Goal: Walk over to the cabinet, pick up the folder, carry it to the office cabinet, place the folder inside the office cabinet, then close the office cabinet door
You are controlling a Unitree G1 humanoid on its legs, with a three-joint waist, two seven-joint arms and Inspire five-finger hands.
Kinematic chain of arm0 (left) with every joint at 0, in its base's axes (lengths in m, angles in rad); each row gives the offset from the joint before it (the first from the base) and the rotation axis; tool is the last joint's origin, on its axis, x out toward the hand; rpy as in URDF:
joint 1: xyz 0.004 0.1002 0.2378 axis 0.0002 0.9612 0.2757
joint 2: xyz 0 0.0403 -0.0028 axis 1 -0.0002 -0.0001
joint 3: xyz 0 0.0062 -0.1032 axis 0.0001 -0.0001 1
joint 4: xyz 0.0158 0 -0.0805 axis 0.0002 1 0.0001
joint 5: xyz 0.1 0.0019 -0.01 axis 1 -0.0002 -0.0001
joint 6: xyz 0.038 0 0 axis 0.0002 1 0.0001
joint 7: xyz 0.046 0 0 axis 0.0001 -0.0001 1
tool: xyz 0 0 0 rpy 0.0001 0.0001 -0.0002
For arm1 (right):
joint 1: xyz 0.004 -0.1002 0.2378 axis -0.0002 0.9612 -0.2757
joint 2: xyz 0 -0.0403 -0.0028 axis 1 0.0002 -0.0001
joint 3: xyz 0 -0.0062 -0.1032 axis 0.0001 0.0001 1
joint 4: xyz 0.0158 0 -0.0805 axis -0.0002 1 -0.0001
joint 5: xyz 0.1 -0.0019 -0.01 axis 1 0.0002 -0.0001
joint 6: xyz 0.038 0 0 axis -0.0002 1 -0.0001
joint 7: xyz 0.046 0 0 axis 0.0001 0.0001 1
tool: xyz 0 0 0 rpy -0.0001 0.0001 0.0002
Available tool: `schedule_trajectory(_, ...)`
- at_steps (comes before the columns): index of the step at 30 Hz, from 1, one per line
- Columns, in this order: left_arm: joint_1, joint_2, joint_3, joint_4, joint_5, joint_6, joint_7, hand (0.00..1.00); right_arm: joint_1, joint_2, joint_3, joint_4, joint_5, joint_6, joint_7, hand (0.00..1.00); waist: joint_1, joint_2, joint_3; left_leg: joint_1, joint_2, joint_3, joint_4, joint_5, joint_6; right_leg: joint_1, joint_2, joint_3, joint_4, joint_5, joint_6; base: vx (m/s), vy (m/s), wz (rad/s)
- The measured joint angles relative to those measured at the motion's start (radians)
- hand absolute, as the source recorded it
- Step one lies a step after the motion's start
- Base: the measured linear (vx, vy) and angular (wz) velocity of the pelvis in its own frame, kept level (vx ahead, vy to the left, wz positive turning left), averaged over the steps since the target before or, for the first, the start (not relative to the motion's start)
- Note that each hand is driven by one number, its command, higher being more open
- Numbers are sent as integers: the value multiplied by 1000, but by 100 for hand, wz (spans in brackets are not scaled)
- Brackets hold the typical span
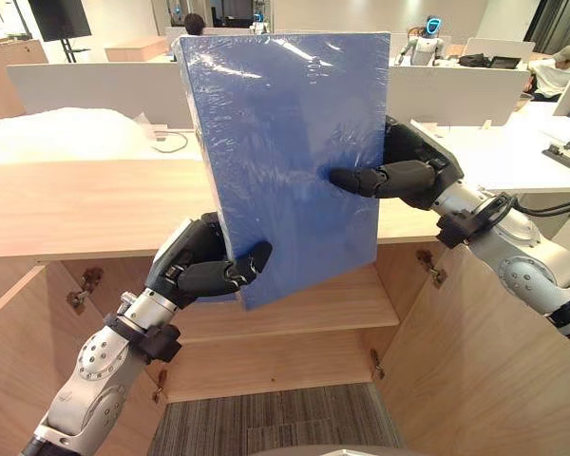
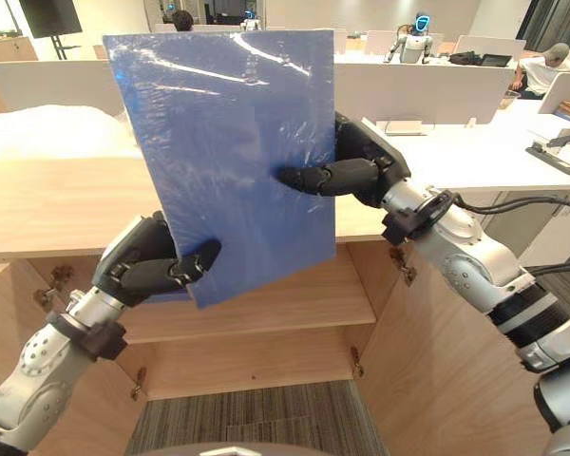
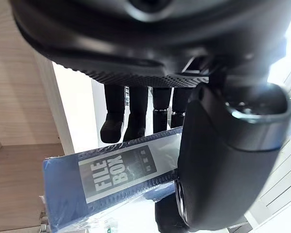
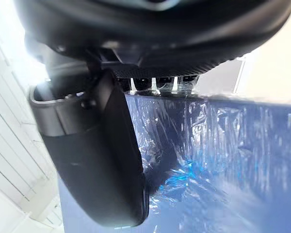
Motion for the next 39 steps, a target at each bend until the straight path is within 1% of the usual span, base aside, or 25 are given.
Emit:
schedule_trajectory(4, -5, 6, -30, 23, -20, -12, -2, 0, 0, -15, 8, 0, 45, -2, 30, 0, -3, -3, 2, 0, 0, 0, 0, 0, 0, -1, 0, 0, 0, 0, 0, 0, 0, 0)
schedule_trajectory(5, -10, 9, -52, 41, -21, -29, -10, 0, 0, -21, 11, 0, 57, 0, 35, 0, -2, -6, 3, -1, 0, 0, 0, 0, 0, -1, 0, 0, 1, 0, 0, 0, 0, 0)
schedule_trajectory(6, -17, 14, -80, 64, -22, -50, -22, 100, 0, -27, 19, 0, 57, 1, 37, 0, -2, -9, 4, -2, 0, 0, 0, 1, 0, -3, 0, 0, 1, 0, 0, 0, 0, 0)
schedule_trajectory(7, -22, 16, -93, 82, -24, -56, -27, 100, 0, -31, 26, 0, 56, 2, 41, 0, -1, -10, 4, -2, 0, 0, 0, 1, 0, -3, 0, 0, 2, 0, 0, 0, 0, 0)
schedule_trajectory(10, -43, 35, -188, 198, -42, -60, -109, 100, 0, -34, 60, -14, 8, 15, 69, 0, -3, -15, 1, -4, 0, 1, 0, 1, 0, -7, 0, 1, 3, 0, 0, 0, 0, -1)
schedule_trajectory(12, -69, 38, -311, 306, 5, -17, -176, 100, 0, -32, 92, -76, -112, 41, 100, 0, -6, -19, 0, -14, 0, 5, 0, 2, 0, -21, 0, 5, 9, 0, 0, -14, 1, -5)
schedule_trajectory(13, -74, 32, -337, 340, 27, -3, -189, 100, 0, -25, 107, -95, -143, 45, 107, 0, -8, -21, 0, -17, 2, 5, 0, 2, 0, -23, 1, 4, 7, 0, 0, -22, 0, -5)
schedule_trajectory(15, -69, -16, -412, 503, 106, 42, -232, 100, 5, 26, 127, -158, -280, 50, 153, 0, -26, -32, 4, -20, 5, 9, 0, 1, 0, -29, 3, 7, 6, 1, -1, -12, -2, -6)
schedule_trajectory(16, -63, -39, -414, 548, 125, 54, -237, 100, 6, 39, 127, -172, -300, 50, 161, 0, -28, -35, 5, -20, 6, 13, 0, 1, 0, -32, 3, 11, 7, 1, -2, -8, 0, -11)
schedule_trajectory(18, -58, -120, -409, 696, 182, 78, -215, 100, 34, 84, 103, -216, -309, 50, 178, 0, -29, -42, 8, -19, 7, 20, 0, 0, -1, -37, 5, 16, 12, 2, -2, -12, 3, -16)
schedule_trajectory(20, -35, -207, -338, 850, 354, 104, -156, 100, 76, 225, 33, -272, -427, 45, 174, 0, -26, -46, 7, -16, 18, 56, 0, -3, -5, -73, 18, 41, 50, 2, -2, -26, -3, -43)
schedule_trajectory(21, -23, -229, -312, 876, 404, 105, -142, 100, 76, 259, 23, -280, -474, 41, 170, 0, -26, -46, 8, -12, 19, 66, 0, -3, -6, -80, 20, 43, 61, 2, -2, -32, -8, -49)
schedule_trajectory(22, -4, -278, -259, 929, 483, 106, -119, 100, 76, 305, 7, -292, -561, 31, 159, 0, -26, -43, 15, 5, 21, 81, 0, -5, -6, -88, 23, 41, 90, 2, -2, -36, -5, -38)
schedule_trajectory(23, 15, -316, -215, 960, 518, 105, -102, 100, 76, 319, -1, -302, -634, 16, 143, 0, -25, -39, 23, 20, 22, 91, 0, -10, -6, -89, 24, 36, 109, 1, -2, -79, 2, -43)
schedule_trajectory(24, 42, -379, -131, 1020, 577, 101, -75, 100, 77, 327, -4, -307, -824, -43, 91, 0, -22, -30, 34, 40, 22, 107, 0, -25, -15, -91, 22, 10, 131, 1, -2, -86, 6, -34)
schedule_trajectory(25, 51, -402, -94, 1050, 597, 100, -64, 100, 78, 333, -4, -307, -902, -64, 74, 0, -21, -31, 34, 45, 21, 114, 0, -29, -13, -93, 18, -4, 134, 0, -3, -108, 3, -41)
schedule_trajectory(26, 54, -440, -18, 1120, 632, 100, -41, 100, 89, 342, -4, -303, -1025, -99, 42, 0, -15, -35, 36, 53, 19, 117, 0, -34, -13, -94, 7, -28, 133, -5, -10, -73, -4, -29)
schedule_trajectory(27, 52, -459, 23, 1158, 649, 100, -23, 100, 101, 347, -4, -303, -1078, -115, 24, 0, -12, -38, 36, 54, 16, 117, 1, -35, -13, -93, 0, -39, 133, -8, -12, -85, -10, -21)
schedule_trajectory(29, 42, -519, 196, 1284, 701, 103, 60, 100, 161, 357, 30, -280, -1184, -156, -23, 0, -12, -39, 37, 59, 12, 106, 3, -34, -13, -91, -6, -51, 137, -10, -12, -81, -9, -1)
schedule_trajectory(30, 44, -546, 312, 1350, 738, 106, 129, 100, 170, 355, 112, -227, -1249, -167, -45, 0, -13, -37, 37, 62, 8, 82, 4, -34, -14, -89, -10, -63, 142, -16, -14, -63, -13, 8)
schedule_trajectory(32, 51, -553, 380, 1384, 783, 121, 194, 100, 170, 349, 211, -153, -1316, -165, -43, 0, -5, -37, 37, 63, 8, 63, 4, -30, -20, -84, -12, -80, 143, -23, -14, -40, -24, 16)
schedule_trajectory(33, 59, -557, 415, 1392, 810, 135, 236, 100, 170, 348, 280, -86, -1349, -159, -17, 0, 8, -38, 39, 63, 10, 60, 4, -26, -26, -84, -11, -91, 142, -25, -17, -25, -23, 12)
schedule_trajectory(35, 71, -569, 471, 1397, 807, 153, 280, 100, 187, 352, 348, 22, -1357, -149, 24, 0, 35, -39, 46, 58, 14, 51, 4, -23, -29, -84, -13, -110, 140, -26, -18, -18, -22, 11)
schedule_trajectory(37, 88, -587, 509, 1397, 781, 161, 309, 100, 211, 386, 360, 133, -1383, -124, 37, 0, 44, -37, 51, 50, 17, 37, 4, -21, -30, -83, -12, -127, 132, -25, -18, -4, -22, 13)
schedule_trajectory(39, 97, -604, 513, 1411, 750, 173, 326, 100, 212, 455, 352, 287, -1415, -96, 31, 0, 47, -23, 66, 48, 18, 31, 11, -18, -24, -75, -12, -149, 116, -11, -18, 8, -11, 9)
